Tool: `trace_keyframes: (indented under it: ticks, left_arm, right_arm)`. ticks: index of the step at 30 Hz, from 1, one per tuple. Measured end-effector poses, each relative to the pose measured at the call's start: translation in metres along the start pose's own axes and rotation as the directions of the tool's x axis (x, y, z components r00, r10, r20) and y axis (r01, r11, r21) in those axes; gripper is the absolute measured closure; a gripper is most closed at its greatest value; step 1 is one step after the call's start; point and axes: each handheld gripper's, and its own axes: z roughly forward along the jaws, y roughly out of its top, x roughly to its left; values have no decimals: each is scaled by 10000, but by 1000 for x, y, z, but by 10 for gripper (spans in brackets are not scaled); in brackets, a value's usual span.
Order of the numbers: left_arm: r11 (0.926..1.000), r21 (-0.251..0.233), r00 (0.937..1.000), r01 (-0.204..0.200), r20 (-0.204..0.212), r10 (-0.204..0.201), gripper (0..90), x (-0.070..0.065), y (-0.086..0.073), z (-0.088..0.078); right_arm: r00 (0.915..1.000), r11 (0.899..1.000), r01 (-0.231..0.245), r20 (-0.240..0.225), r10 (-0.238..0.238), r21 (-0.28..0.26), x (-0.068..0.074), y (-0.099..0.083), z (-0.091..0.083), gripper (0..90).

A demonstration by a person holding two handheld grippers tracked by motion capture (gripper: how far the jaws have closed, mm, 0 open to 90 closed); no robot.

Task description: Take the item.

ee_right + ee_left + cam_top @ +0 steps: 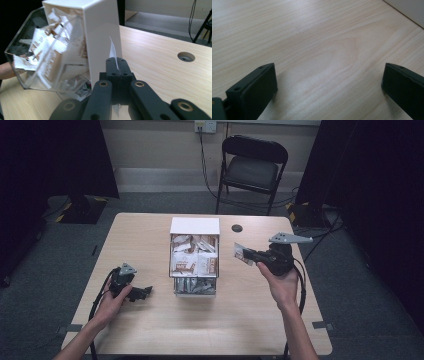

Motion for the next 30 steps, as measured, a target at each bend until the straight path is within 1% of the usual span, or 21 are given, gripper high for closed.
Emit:
trace_keyframes:
  ticks: [14,20,23,25,30]
  left_arm:
    - [10000,0,10000,2,0,-2,0,0,0,0]
    - [10000,-1,10000,1,-1,-1,0,0,0,0]
    - [10000,-2,10000,4,-1,-4,0,0,0,0]
    - [10000,0,10000,0,0,0,0,0,0,0]
    - [10000,1,10000,-2,0,2,0,0,0,0]
  right_arm:
    - [9993,9975,-323,224,310,631,-19,-20,21,900]
    - [9991,9948,-342,274,317,960,-25,-30,33,900]
    - [9992,9951,-352,238,332,922,-26,-32,35,900]
    - [9992,9944,-335,268,310,1004,-28,-34,37,900]
    - [9983,9919,-473,403,428,1175,-33,-41,41,900]
